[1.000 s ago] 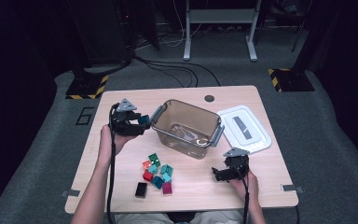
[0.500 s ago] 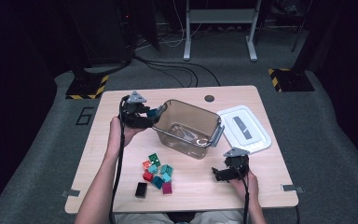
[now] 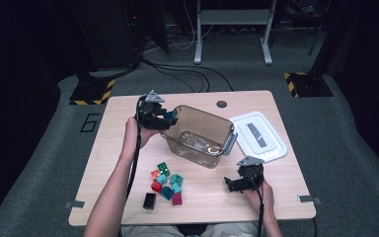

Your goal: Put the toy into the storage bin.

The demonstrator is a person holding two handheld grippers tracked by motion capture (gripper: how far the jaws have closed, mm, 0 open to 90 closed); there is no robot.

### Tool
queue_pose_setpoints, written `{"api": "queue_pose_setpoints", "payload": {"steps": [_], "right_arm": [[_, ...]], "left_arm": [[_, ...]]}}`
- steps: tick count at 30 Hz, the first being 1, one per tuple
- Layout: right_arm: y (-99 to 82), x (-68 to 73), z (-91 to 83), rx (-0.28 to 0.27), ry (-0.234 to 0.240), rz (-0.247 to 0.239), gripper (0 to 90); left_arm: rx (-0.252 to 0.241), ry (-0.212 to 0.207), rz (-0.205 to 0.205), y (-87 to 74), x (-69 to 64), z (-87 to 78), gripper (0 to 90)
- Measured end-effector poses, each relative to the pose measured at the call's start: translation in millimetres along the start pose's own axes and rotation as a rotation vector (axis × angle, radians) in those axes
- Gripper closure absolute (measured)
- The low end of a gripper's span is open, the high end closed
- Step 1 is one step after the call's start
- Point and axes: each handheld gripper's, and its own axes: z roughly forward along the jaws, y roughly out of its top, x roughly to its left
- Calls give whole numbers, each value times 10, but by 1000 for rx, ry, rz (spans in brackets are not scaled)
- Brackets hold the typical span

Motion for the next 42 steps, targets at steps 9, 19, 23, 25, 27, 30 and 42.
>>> {"api": "queue_pose_setpoints", "payload": {"steps": [9, 19, 23, 25, 27, 30, 42], "right_arm": [[-1, 0, -1, 0, 2, 1, 0], [-1, -4, -1, -2, 1, -2, 0], [-1, -4, -1, -2, 1, -2, 1], [-1, -4, -1, -2, 1, -2, 1], [-1, -4, -1, -2, 1, -2, 1], [-1, -5, -1, -2, 1, -2, 1], [-2, -1, -3, -1, 3, 5, 2]], "left_arm": [[26, -9, -1, 45, -13, 163, 407], [63, -13, 10, 103, -41, 327, 407], [81, -15, 14, 109, -48, 391, 407], [92, -19, 16, 111, -52, 425, 407], [102, -16, 22, 112, -53, 456, 407], [114, -18, 22, 113, -58, 499, 407], [156, -19, 20, 117, -85, 664, 406]]}}
